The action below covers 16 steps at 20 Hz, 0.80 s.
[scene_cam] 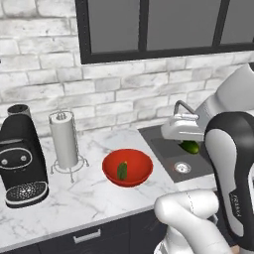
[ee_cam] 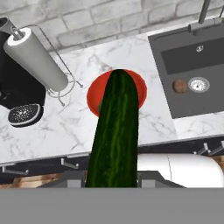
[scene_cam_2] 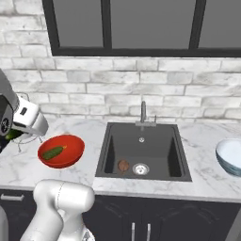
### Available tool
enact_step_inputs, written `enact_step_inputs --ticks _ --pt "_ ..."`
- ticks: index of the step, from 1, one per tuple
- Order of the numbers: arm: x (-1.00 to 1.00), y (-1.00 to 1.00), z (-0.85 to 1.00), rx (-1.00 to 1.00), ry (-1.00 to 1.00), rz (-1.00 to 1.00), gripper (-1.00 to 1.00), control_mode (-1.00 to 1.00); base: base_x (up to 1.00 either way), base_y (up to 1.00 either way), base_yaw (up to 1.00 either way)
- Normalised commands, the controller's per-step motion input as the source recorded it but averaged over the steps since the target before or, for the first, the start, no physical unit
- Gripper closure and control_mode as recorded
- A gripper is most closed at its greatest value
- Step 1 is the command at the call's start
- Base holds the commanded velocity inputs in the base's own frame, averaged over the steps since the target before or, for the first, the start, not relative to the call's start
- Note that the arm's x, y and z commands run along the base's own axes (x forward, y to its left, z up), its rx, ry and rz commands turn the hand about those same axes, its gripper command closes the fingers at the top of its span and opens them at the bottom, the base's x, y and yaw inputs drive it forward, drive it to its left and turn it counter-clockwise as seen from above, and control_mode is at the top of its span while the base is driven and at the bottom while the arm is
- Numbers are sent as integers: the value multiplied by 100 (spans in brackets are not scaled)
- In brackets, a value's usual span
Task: Pick the cucumbers from the cabinet and place them in one bowl. Pick the potato from the sink and place it in the other bowl.
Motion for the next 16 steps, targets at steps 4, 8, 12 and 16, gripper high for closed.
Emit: enact_step_inputs --ticks 4,8,12,16 --pt "0 0 0 0 0 0 100 100 36 -43 -1" --pt "0 0 0 0 0 0 100 100 2 -30 0" --pt "0 0 0 0 0 0 100 100 0 -2 0" --pt "0 0 0 0 0 0 100 100 0 0 0"
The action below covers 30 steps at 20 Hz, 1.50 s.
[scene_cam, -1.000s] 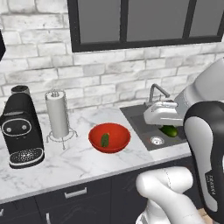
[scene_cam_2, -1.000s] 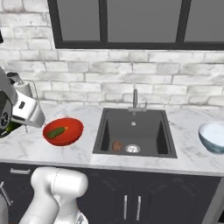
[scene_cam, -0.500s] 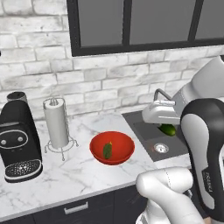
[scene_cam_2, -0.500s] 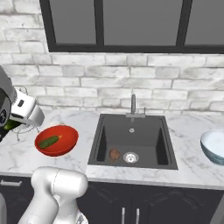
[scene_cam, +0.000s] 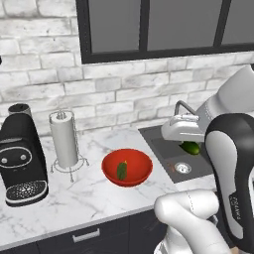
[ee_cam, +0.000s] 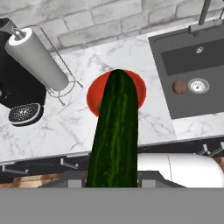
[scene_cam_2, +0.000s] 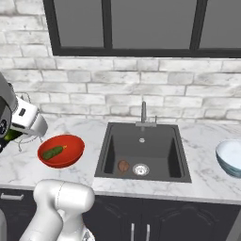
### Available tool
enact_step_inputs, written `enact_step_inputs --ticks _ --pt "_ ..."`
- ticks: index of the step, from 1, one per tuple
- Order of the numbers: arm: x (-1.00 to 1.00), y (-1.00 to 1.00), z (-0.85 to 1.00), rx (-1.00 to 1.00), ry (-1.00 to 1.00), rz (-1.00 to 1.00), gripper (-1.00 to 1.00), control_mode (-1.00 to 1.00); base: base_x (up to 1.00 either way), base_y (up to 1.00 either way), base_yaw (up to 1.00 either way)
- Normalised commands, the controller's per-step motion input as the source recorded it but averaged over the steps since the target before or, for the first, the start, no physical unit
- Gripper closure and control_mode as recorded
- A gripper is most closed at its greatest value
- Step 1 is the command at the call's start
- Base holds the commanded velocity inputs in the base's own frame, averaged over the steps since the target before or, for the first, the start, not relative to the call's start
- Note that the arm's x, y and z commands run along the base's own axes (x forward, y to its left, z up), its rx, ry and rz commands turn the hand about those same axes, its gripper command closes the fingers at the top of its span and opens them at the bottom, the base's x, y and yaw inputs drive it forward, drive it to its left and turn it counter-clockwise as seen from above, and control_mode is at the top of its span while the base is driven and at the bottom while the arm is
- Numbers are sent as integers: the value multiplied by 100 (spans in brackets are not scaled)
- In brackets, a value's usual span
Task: Pick the cucumbers from the cabinet and place them in one bowl. Pick the potato from the sink and place it in the other bowl.
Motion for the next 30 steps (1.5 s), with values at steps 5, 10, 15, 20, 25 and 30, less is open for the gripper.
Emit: enact_step_inputs --ticks 5,10,15,20,25,30 --pt "0 0 0 0 0 0 100 100 0 0 0" --pt "0 0 0 0 0 0 100 -100 0 0 0" --pt "22 0 0 0 1 0 100 -100 0 0 0" --pt "66 0 0 0 5 0 100 -100 0 0 0" --pt "35 5 -3 0 1 0 100 -100 0 0 0" --pt "1 32 -41 -3 0 0 100 -100 0 0 0"
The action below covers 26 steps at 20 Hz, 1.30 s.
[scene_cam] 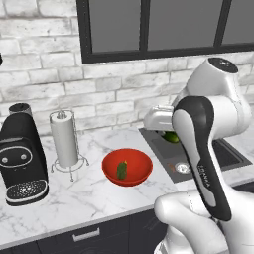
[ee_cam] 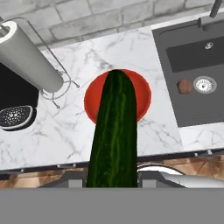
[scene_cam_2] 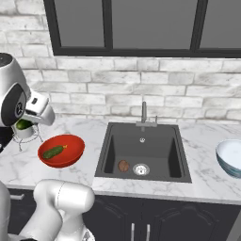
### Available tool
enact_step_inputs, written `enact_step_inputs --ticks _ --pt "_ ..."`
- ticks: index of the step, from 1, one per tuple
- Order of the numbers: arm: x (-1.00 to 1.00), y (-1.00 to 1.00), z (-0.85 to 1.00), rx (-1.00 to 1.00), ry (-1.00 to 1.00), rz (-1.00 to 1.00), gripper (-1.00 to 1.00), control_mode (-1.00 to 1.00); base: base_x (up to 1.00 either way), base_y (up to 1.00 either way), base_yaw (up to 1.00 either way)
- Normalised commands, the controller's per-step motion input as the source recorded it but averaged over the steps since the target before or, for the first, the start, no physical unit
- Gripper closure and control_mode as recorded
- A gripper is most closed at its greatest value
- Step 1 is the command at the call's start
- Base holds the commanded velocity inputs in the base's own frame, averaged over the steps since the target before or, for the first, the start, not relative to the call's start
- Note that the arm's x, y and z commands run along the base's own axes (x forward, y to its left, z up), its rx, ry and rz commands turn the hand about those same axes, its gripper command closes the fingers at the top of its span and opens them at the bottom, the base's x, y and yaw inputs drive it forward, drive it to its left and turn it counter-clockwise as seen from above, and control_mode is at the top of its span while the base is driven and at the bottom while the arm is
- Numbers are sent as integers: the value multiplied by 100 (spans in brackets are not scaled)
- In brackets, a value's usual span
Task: Pick the cucumbers from the cabinet and place them in one bowl. Pick the potato from the sink and place it in the other bowl.
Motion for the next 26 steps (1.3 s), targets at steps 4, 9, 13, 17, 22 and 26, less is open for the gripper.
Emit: enact_step_inputs --ticks 4,9,13,17,22,26 --pt "16 13 -51 0 1 0 100 -100 0 0 0" --pt "67 -20 -31 0 8 2 100 -100 0 0 0" --pt "53 -1 -34 0 3 0 100 -100 0 0 0" --pt "47 0 -49 0 6 0 100 -100 0 0 0" --pt "39 0 -53 0 4 0 100 -100 0 0 0" --pt "29 3 -45 0 2 0 100 -100 0 0 0"
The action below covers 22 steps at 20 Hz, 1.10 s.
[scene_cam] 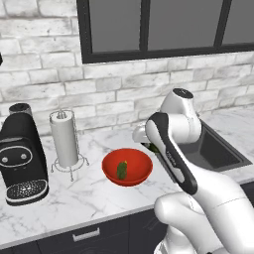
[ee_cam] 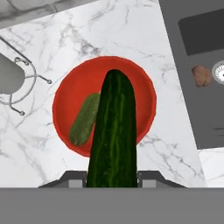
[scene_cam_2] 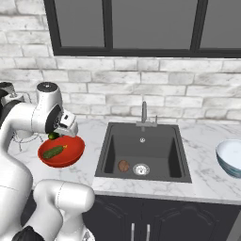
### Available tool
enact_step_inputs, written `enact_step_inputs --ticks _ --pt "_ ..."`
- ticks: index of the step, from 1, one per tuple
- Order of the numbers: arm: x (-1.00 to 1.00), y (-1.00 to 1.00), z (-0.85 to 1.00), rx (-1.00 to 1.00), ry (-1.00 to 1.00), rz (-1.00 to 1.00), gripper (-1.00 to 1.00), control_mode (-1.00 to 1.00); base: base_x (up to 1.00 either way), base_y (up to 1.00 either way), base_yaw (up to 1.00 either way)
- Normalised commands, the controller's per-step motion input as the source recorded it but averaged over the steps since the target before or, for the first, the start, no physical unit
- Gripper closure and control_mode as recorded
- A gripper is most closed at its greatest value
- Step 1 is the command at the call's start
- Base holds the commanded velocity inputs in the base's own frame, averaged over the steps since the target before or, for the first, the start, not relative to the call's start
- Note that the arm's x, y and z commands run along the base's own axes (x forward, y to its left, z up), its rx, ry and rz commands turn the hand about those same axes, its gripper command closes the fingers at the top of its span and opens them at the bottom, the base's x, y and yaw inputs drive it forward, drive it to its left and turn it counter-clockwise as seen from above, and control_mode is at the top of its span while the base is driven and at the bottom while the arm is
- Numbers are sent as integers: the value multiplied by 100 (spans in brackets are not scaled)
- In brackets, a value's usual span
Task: Pick the cucumbers from the cabinet and place them in one bowl. Pick the potato from the sink and place it in the other bowl.
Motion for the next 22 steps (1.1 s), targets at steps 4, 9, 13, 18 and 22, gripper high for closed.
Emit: enact_step_inputs --ticks 4,9,13,18,22 --pt "7 13 -2 -1 0 -2 100 -100 0 0 0" --pt "9 25 -13 -3 4 -4 100 -100 0 0 0" --pt "18 23 -26 -5 9 -2 100 -100 0 0 0" --pt "35 18 -34 -2 9 0 100 -100 0 0 0" --pt "36 14 -40 0 10 0 100 -100 0 0 0"
